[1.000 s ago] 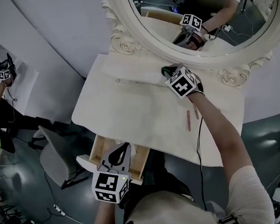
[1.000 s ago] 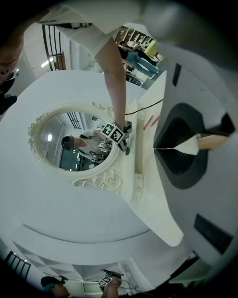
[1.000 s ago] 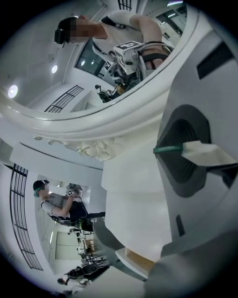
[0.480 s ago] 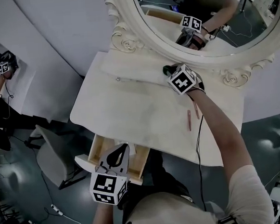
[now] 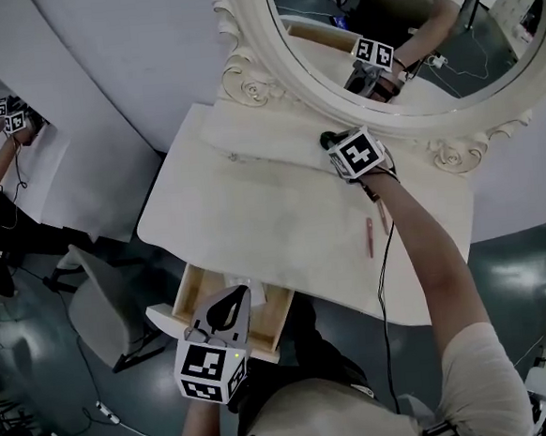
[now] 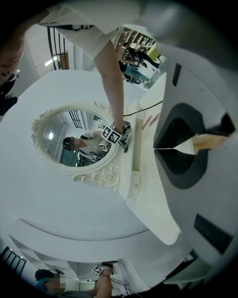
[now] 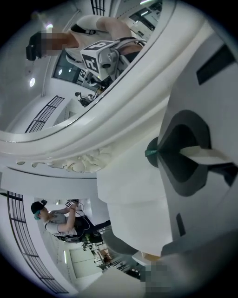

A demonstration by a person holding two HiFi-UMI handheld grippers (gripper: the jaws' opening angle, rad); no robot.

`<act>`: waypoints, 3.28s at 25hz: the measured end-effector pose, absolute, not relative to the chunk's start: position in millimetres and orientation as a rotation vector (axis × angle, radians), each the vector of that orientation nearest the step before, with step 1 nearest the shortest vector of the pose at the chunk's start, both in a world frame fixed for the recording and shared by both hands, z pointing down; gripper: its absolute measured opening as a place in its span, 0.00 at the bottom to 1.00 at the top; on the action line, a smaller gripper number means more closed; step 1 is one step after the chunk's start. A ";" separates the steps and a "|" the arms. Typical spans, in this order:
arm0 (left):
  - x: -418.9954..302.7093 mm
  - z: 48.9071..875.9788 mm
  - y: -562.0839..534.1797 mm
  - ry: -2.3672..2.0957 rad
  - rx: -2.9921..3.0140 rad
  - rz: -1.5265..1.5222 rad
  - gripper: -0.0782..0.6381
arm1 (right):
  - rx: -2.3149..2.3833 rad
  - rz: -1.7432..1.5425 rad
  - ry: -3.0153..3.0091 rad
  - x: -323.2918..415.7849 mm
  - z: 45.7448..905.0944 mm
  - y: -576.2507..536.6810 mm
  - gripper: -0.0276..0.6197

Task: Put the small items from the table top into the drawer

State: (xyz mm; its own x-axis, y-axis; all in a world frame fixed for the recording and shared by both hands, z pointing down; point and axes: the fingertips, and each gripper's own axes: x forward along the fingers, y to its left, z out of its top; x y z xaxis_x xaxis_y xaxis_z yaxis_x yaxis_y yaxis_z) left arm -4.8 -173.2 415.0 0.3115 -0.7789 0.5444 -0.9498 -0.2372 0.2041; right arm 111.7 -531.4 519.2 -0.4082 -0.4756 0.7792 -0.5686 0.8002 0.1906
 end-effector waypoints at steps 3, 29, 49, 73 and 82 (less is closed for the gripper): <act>-7.9 414.6 -169.9 -1.530 2.083 0.448 0.19 | 0.781 0.108 -2.070 111.9 517.5 -530.1 0.09; -15.2 389.7 -136.3 -1.518 2.190 0.390 0.19 | 0.844 -0.019 -2.108 116.8 451.9 -481.5 0.08; -31.7 353.3 -111.9 -1.457 2.354 0.322 0.19 | 0.864 -0.051 -2.044 126.6 409.8 -411.9 0.08; -61.3 336.8 -69.4 -1.381 2.459 0.254 0.19 | 0.885 -0.096 -1.978 116.4 380.6 -339.9 0.08; -62.6 342.7 -56.5 -1.332 2.473 0.237 0.19 | 0.872 -0.127 -1.982 110.8 377.0 -310.0 0.08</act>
